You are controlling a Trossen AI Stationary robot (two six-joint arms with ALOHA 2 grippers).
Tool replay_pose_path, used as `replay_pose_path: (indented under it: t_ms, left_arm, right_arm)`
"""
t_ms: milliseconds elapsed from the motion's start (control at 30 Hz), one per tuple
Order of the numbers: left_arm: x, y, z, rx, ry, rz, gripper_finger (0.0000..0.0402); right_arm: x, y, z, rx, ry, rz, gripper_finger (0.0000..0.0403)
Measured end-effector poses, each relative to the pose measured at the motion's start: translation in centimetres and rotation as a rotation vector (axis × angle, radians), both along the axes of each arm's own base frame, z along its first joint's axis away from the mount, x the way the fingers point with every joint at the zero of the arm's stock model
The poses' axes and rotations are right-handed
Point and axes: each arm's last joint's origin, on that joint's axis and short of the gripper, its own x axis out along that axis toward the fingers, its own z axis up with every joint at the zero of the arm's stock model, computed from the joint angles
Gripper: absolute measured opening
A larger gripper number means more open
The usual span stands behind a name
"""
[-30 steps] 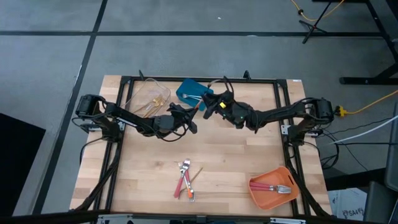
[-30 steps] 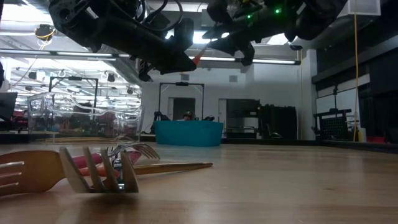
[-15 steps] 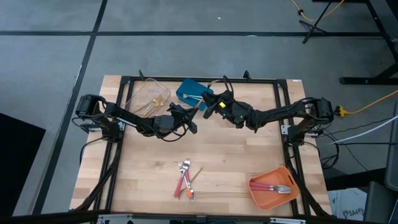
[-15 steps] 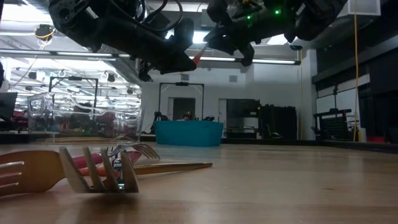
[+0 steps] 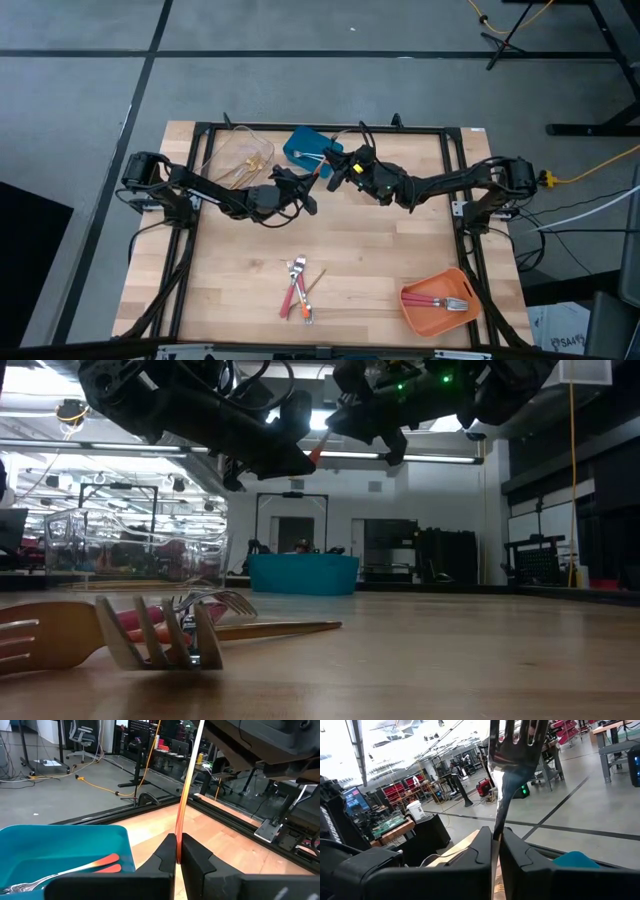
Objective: Sort silverware by color (type)
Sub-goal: Put the orange fork into the blue bin
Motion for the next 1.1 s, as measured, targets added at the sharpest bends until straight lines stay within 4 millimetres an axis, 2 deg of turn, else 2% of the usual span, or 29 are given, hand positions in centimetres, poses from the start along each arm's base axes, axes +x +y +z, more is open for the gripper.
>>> replay_pose_path:
  t_ms: [500,867,1100]
  left_arm:
    - [0.1,-0.1,0.0,0.001,0.005,-0.031,0.0009]
    - [0.1,-0.1,0.0,0.000,0.004,-0.036,0.0069]
    - [0.0,-0.1,-0.3,0.002,0.041,-0.035,0.0072]
  right_arm:
    - [0.0,0.0,0.0,-0.046,0.030,-0.003,0.0002]
    - [0.0,-0.2,-0.1,-0.080,0.058,0.026,0.0001]
    - [0.0,-1.7,-0.3,-0.080,0.075,0.065,0.0000]
